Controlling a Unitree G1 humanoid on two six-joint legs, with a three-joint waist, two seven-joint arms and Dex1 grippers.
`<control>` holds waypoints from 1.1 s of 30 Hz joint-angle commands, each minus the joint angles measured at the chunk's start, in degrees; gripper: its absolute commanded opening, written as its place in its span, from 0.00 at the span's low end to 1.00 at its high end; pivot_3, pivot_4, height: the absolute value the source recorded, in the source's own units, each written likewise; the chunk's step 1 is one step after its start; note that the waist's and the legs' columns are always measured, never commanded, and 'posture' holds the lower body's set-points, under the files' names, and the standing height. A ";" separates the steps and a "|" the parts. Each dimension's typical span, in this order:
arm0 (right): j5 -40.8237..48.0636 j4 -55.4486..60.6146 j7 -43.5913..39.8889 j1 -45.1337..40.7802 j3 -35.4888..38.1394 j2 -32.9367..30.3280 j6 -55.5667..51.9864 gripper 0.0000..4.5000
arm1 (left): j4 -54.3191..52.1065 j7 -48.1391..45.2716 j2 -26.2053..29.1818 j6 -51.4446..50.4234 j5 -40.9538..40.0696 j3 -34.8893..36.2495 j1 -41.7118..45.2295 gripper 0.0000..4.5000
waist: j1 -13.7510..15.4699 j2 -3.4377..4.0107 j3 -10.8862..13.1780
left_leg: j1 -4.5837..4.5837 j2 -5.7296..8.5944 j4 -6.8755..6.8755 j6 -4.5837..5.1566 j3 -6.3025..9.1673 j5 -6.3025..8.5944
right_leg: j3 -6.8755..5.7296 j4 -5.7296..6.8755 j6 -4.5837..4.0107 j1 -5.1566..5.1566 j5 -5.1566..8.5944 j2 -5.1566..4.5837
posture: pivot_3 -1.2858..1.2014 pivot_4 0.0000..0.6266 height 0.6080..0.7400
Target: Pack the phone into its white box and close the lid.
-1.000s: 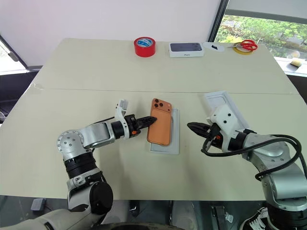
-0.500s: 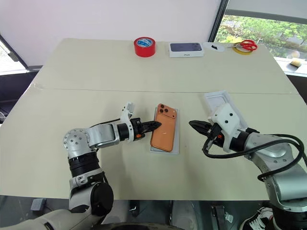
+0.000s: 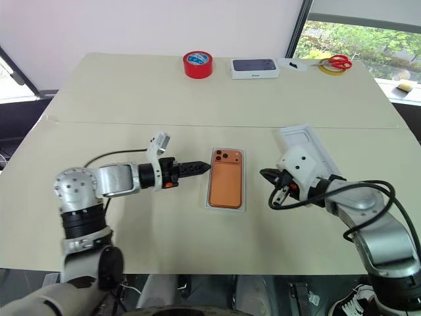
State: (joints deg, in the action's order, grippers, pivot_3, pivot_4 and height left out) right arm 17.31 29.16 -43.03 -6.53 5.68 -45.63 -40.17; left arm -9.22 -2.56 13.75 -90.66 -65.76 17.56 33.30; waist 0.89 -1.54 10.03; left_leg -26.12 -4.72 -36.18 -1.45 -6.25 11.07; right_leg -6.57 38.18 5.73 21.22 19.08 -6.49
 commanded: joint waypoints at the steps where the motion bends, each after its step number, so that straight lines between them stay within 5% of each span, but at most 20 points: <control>1: -2.24 -1.11 0.71 -1.48 -1.77 -0.90 1.81 0.00 | -2.45 -7.90 5.23 5.65 3.38 -4.49 -0.42 0.84 | 0.00 0.00 0.00 | -0.01 0.00 0.00 0.00 0.00 0.00 | 0.00 -0.01 0.00 0.00 0.00 -0.01 | 0.52 0.24 0.93; 3: -3.94 -1.91 1.06 -2.23 -4.14 -1.31 1.78 0.00 | -4.11 -12.40 10.51 11.85 9.45 -10.53 -1.27 0.84 | -0.14 0.00 0.00 | -0.01 0.00 0.01 0.00 -0.02 0.00 | 0.00 -0.01 0.00 0.02 0.00 -0.01 | 0.52 0.24 0.93; 6: -5.28 -2.31 1.99 -3.56 -6.62 -1.03 0.01 0.00 | -6.71 -19.04 16.96 20.74 18.15 -20.81 -2.43 0.56 | -0.16 0.04 0.02 | -0.01 -0.01 0.06 -0.06 -0.07 -0.03 | 0.02 -0.01 -0.01 0.07 0.00 0.00 | 0.52 0.24 0.93; 11: -7.91 -1.30 3.86 -5.67 -11.75 -0.18 -3.03 0.00 | -4.95 -24.66 17.26 27.67 25.21 -29.07 -1.03 0.01 | -0.01 0.07 0.02 | -0.06 -0.01 0.02 0.02 -0.08 0.02 | 0.02 -0.02 -0.01 0.09 0.00 -0.02 | 0.52 0.24 0.93; 22: -11.39 1.23 7.12 -9.33 -19.33 3.76 -7.96 0.00 | 2.00 -33.01 11.21 31.34 33.97 -39.91 3.94 0.01 | -0.05 0.07 0.02 | -0.12 -0.02 -0.02 0.05 -0.09 0.01 | 0.02 0.02 0.00 0.15 0.00 -0.01 | 0.52 0.24 0.93; 33: -10.43 7.18 4.09 0.11 -11.59 -4.09 -9.42 0.00 | 13.53 -39.70 -2.45 36.15 41.27 -46.26 10.28 0.01 | 2.12 0.15 -0.03 | -0.30 0.03 -0.32 0.27 -0.11 0.12 | -0.10 -0.02 0.02 0.06 0.00 -0.06 | 0.52 0.24 0.93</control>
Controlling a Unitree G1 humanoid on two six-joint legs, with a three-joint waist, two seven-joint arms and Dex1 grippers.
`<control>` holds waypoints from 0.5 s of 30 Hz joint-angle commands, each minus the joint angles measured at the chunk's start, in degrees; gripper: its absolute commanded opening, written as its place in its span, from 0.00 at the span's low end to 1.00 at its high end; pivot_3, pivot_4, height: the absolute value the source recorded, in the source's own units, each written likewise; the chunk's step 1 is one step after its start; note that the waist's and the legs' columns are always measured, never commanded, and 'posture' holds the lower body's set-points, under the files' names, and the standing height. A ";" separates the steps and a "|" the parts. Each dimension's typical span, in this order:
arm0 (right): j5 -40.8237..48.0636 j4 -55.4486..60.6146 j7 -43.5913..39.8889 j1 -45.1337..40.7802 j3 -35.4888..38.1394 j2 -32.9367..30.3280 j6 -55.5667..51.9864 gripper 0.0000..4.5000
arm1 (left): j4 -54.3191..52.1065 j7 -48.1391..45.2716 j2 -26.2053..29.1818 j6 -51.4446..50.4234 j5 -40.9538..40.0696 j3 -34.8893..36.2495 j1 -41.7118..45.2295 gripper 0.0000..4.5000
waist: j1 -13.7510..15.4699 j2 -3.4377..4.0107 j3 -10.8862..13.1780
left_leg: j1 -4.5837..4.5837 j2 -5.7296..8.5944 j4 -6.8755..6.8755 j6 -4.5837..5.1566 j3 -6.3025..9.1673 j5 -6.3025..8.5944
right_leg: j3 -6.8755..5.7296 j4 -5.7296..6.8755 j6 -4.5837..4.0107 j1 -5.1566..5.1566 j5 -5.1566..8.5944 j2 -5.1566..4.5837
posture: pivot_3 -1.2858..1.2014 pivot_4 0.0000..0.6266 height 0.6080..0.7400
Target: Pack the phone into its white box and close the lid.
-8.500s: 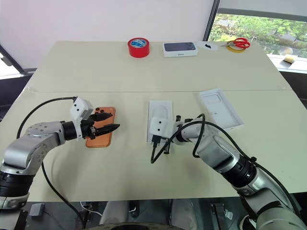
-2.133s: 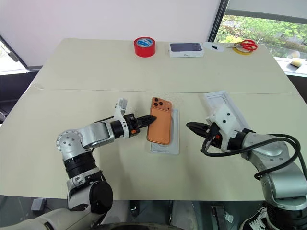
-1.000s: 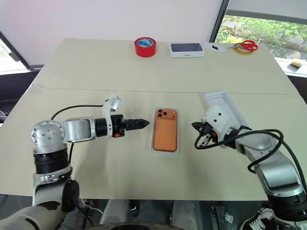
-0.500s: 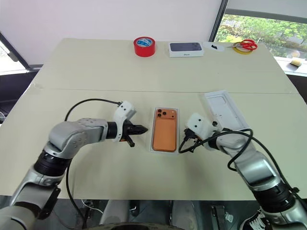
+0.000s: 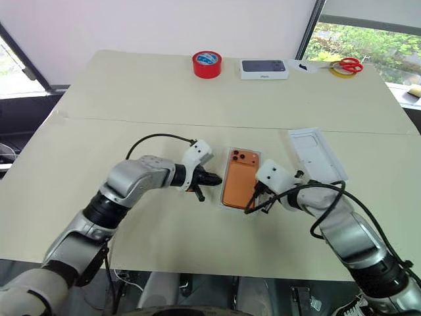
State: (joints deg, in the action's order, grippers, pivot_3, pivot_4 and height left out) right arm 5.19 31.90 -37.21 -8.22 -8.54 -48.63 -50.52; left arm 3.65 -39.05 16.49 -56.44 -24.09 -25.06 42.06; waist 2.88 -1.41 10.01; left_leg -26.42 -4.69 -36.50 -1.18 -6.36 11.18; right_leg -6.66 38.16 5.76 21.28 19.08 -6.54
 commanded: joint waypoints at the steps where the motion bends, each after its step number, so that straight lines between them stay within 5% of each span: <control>1: 1.75 4.69 -2.15 3.76 4.55 -2.22 1.10 0.00 | 1.67 -3.79 -7.25 2.30 -0.04 -4.38 1.92 0.01 | 0.20 0.02 -0.01 | -0.01 0.02 -0.04 0.01 -0.01 0.00 | -0.01 0.00 0.00 -0.02 0.00 -0.01 | 0.52 0.24 0.93; 6: 2.46 6.32 -4.39 13.07 12.73 -5.52 2.25 0.00 | 4.30 -5.82 -13.91 2.66 1.98 -6.79 2.93 0.01 | 0.79 0.05 -0.03 | -0.06 0.01 -0.29 0.11 0.02 0.07 | -0.04 0.00 0.04 -0.11 0.01 -0.01 | 0.52 0.24 0.93; 15: 2.06 7.06 -5.71 22.54 20.24 -5.71 4.10 0.00 | 6.44 -7.00 -17.02 2.22 3.95 -6.24 3.15 0.01 | 0.06 0.25 -0.13 | -0.04 -0.05 -0.37 0.19 0.19 0.13 | -0.03 0.02 0.04 -0.13 0.01 -0.01 | 0.52 0.24 0.93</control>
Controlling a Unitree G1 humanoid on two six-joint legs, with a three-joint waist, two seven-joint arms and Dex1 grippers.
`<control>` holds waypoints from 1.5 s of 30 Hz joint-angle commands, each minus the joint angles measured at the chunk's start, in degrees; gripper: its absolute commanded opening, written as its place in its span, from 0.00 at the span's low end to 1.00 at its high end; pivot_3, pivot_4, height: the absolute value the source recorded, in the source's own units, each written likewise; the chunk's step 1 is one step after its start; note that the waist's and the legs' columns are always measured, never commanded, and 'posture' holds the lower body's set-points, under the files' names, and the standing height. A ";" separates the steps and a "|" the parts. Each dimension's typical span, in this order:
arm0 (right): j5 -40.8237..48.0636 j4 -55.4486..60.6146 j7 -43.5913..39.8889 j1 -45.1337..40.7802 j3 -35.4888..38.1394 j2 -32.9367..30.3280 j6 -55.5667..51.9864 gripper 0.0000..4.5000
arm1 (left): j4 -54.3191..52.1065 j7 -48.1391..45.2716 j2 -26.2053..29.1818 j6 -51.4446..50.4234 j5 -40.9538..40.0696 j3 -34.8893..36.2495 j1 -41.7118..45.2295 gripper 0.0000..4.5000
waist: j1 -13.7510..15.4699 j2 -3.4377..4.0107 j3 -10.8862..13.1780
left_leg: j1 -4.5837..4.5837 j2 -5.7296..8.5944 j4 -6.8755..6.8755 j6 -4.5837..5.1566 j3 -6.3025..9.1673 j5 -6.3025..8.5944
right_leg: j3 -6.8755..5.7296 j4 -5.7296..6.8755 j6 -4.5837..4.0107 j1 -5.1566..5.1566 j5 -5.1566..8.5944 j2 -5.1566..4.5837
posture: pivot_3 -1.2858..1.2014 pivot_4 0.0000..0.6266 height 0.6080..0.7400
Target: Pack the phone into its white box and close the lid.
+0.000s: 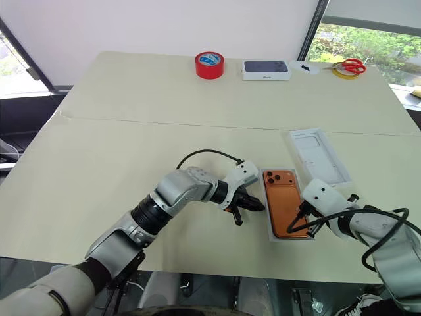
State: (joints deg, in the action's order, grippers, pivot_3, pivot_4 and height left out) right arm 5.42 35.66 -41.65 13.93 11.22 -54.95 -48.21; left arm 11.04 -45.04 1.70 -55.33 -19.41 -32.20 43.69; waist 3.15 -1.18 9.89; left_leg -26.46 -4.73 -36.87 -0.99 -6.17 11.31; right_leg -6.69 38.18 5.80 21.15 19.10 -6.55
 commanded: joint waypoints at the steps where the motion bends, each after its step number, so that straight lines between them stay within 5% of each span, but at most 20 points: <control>1: 1.66 3.13 -1.15 0.56 0.66 0.65 1.87 0.00 | -0.67 -1.02 -2.19 1.17 -0.50 1.16 1.51 0.01 | -0.56 0.04 -0.02 | 0.00 0.00 0.00 0.00 0.02 0.00 | 0.00 0.00 0.00 -0.01 0.00 0.00 | 0.52 0.24 0.93; 8: 3.08 -0.13 -2.82 -0.12 8.46 -0.15 2.59 0.00 | -2.95 -1.28 2.49 0.51 -0.63 5.39 0.30 0.01 | -1.05 0.16 -0.03 | 0.00 0.00 -0.02 0.02 0.05 0.01 | -0.01 0.04 0.00 -0.01 0.00 0.01 | 0.52 0.24 0.93; 11: 5.67 -1.49 -5.47 -1.35 12.68 -1.01 2.49 0.20 | -4.95 -1.55 6.07 0.24 -1.12 8.38 -0.62 0.00 | -1.04 0.22 -0.05 | 0.05 -0.02 -0.02 0.01 0.04 0.00 | 0.00 0.09 0.00 -0.02 0.00 0.03 | 0.52 0.24 0.93; 17: 11.53 -7.99 -4.08 -17.01 11.25 -0.43 -6.39 0.86 | -9.61 -3.68 14.02 11.65 1.53 11.54 -3.68 0.00 | -1.13 0.29 -0.06 | 0.06 -0.03 -0.09 0.01 0.01 0.00 | 0.03 0.11 -0.01 -0.03 -0.01 0.04 | 0.52 0.24 0.93; 24: 13.24 -23.72 5.21 -42.28 1.20 5.96 -29.05 0.86 | -13.42 -12.76 20.84 32.09 2.78 13.53 -9.98 0.00 | -1.00 0.42 -0.06 | 0.01 -0.04 -0.08 -0.16 -0.06 -0.10 | 0.01 0.11 -0.03 0.00 -0.02 0.01 | 0.52 0.24 0.93; 34: 10.90 -42.29 8.72 -55.57 -12.00 8.41 -30.56 0.86 | -15.00 -17.46 23.58 37.34 1.87 14.56 -13.76 0.00 | -1.13 0.50 -0.03 | -0.04 -0.04 -0.10 0.01 -0.39 0.00 | 0.08 0.24 -0.01 0.18 -0.02 -0.03 | 0.52 0.24 0.93; 37: 9.23 -46.73 8.65 -57.36 -15.92 8.68 -28.14 0.66 | -14.96 -16.73 22.72 37.56 2.40 14.35 -13.94 0.00 | -1.24 0.51 -0.03 | -0.04 -0.04 -0.10 0.00 -0.42 -0.01 | 0.09 0.28 -0.01 0.21 -0.02 -0.02 | 0.52 0.24 0.93; 43: 8.00 -51.07 8.68 -59.93 -16.70 8.97 -26.23 0.01 | -15.72 -15.73 21.94 37.56 2.30 14.47 -15.03 0.00 | -2.42 0.51 -0.04 | -0.01 -0.06 -0.13 -0.07 -0.45 -0.05 | 0.13 0.38 0.01 0.21 -0.03 -0.02 | 0.52 0.24 0.93; 45: 8.29 -50.94 8.71 -60.45 -15.99 8.77 -26.70 0.01 | -16.02 -15.59 21.93 37.58 2.17 14.58 -15.55 0.00 | -2.52 0.51 -0.04 | -0.01 -0.06 -0.13 -0.08 -0.45 -0.06 | 0.13 0.39 0.01 0.22 -0.03 -0.02 | 0.52 0.24 0.93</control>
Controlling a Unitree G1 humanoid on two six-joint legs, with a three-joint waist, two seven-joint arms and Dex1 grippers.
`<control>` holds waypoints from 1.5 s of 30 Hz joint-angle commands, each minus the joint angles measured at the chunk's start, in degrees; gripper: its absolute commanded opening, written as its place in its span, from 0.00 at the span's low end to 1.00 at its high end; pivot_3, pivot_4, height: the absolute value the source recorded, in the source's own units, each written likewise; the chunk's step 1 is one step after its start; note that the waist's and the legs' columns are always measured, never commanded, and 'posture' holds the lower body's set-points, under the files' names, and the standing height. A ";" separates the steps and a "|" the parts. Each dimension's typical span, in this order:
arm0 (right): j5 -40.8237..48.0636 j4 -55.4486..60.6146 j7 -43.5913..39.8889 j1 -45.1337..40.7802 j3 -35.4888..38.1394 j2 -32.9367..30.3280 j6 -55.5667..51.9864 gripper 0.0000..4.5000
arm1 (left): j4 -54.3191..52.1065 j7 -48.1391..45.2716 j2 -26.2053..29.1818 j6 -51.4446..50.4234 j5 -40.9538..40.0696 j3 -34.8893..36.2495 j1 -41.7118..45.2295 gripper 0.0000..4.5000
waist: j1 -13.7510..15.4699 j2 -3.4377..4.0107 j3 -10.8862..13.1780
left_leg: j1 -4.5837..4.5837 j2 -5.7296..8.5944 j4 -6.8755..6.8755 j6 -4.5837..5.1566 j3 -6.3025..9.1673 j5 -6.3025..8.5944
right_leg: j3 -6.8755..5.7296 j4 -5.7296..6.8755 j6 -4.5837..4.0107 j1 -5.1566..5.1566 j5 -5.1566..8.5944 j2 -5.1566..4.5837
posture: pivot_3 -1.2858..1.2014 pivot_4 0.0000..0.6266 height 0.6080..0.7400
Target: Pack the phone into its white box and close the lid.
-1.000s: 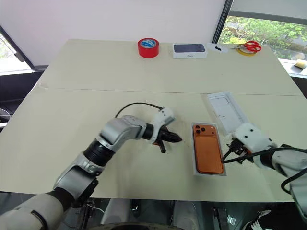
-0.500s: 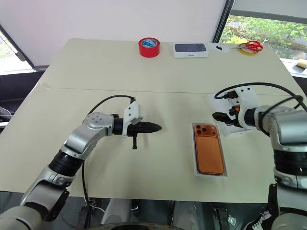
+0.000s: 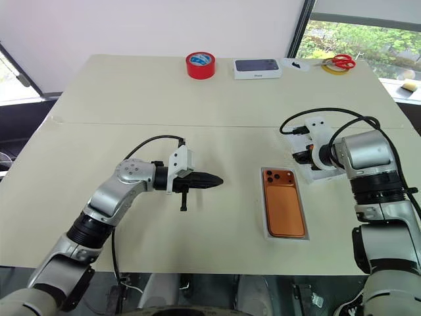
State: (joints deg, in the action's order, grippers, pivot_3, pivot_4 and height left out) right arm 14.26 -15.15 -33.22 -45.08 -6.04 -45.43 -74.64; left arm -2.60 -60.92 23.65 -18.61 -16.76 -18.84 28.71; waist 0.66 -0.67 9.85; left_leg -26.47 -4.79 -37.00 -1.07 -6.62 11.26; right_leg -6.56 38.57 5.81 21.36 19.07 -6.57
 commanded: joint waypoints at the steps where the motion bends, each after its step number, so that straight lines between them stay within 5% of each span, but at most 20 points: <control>1: -0.09 0.30 0.41 -1.77 2.31 -0.78 -1.19 0.01 | -2.53 0.34 -0.03 0.85 -0.49 1.27 -0.78 0.00 | -0.06 0.00 0.00 | 0.00 0.00 0.00 0.00 0.00 0.00 | 0.00 0.01 0.00 0.01 0.00 0.00 | 0.52 0.24 0.93; 3: 0.46 0.94 0.52 -2.00 3.54 -0.88 -2.34 0.01 | -2.88 0.47 -0.08 0.74 -0.47 1.28 -1.06 0.00 | -0.02 0.01 0.00 | -0.01 -0.01 0.00 -0.01 -0.01 0.00 | 0.01 0.04 0.00 0.03 0.00 0.00 | 0.52 0.24 0.93; 8: 6.02 3.19 3.09 -8.97 23.12 1.61 -15.81 0.01 | -1.39 2.30 0.10 0.75 0.16 2.33 -1.44 0.00 | -0.02 0.16 0.09 | -0.02 -0.01 0.01 -0.01 -0.09 -0.01 | 0.09 0.09 0.00 0.11 0.00 -0.01 | 0.52 0.24 0.93; 10: 16.11 2.34 5.04 -9.81 29.37 0.73 -17.86 0.01 | -0.93 2.88 0.19 0.41 -0.10 2.95 -1.47 0.00 | 0.02 0.16 0.08 | 0.00 -0.04 0.05 0.00 -0.09 0.00 | 0.09 0.11 0.00 0.13 0.00 0.00 | 0.52 0.24 0.93; 16: 63.32 6.52 29.35 -1.56 32.84 0.74 -17.86 0.01 | 3.76 3.75 -0.93 1.46 0.81 3.84 0.79 0.00 | -0.01 0.15 0.07 | 0.02 -0.04 0.01 0.15 -0.08 0.09 | 0.08 0.09 0.00 0.06 0.00 0.00 | 0.52 0.24 0.93; 18: 87.93 11.64 46.11 6.19 26.73 -1.17 -8.21 0.01 | 5.62 4.06 -1.42 1.76 0.94 4.23 1.82 0.00 | 0.04 0.13 0.08 | 0.01 -0.04 0.01 0.15 -0.05 0.09 | 0.08 0.10 0.00 0.05 0.00 0.00 | 0.52 0.24 0.93; 20: 98.18 19.72 56.01 12.01 22.89 1.97 0.67 0.01 | 8.13 4.23 -1.90 2.53 1.34 4.70 3.06 0.00 | 0.06 0.12 0.09 | -0.01 -0.04 -0.02 0.16 -0.04 0.08 | 0.07 0.10 0.01 0.05 0.00 0.00 | 0.52 0.24 0.93; 27: 98.74 39.71 76.65 19.72 17.35 21.05 20.00 0.01 | 14.44 5.36 -2.72 6.02 3.68 5.78 5.52 0.00 | -0.18 0.13 0.09 | -0.02 -0.04 -0.04 0.18 -0.04 0.10 | 0.13 0.31 0.07 0.16 0.02 0.01 | 0.52 0.24 0.93; 30: 98.74 44.69 80.46 22.49 14.20 23.37 24.33 0.01 | 15.33 5.97 -3.21 6.72 4.23 5.94 5.83 0.00 | 0.08 0.12 0.09 | -0.04 -0.02 -0.06 0.20 -0.02 0.11 | 0.13 0.31 0.08 0.15 0.03 -0.01 | 0.52 0.24 0.93; 41: 98.74 51.64 69.46 38.19 8.23 10.20 28.53 0.01 | 12.25 8.10 -7.33 5.16 6.29 2.68 4.66 0.00 | 0.02 0.11 0.08 | -0.01 0.00 -0.05 0.27 0.16 0.16 | 0.14 0.27 0.08 0.10 0.03 -0.04 | 0.52 0.24 0.93; 45: 98.74 50.11 63.49 38.36 7.98 3.84 27.14 0.27 | 10.15 9.45 -10.65 3.82 7.95 -0.76 4.19 0.00 | 0.05 0.10 0.08 | -0.01 0.01 -0.07 0.28 0.20 0.17 | 0.13 0.22 0.07 0.07 0.03 -0.04 | 0.52 0.24 0.93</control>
State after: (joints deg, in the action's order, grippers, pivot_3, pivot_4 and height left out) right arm 111.83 34.31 32.43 -6.09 1.11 -40.81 -47.33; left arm 10.20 -51.75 13.38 -14.75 -9.30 -18.61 32.83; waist 0.71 -0.57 9.93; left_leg -26.48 -4.78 -37.06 -0.78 -6.42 11.43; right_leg -6.42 38.79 5.89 21.43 19.10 -6.61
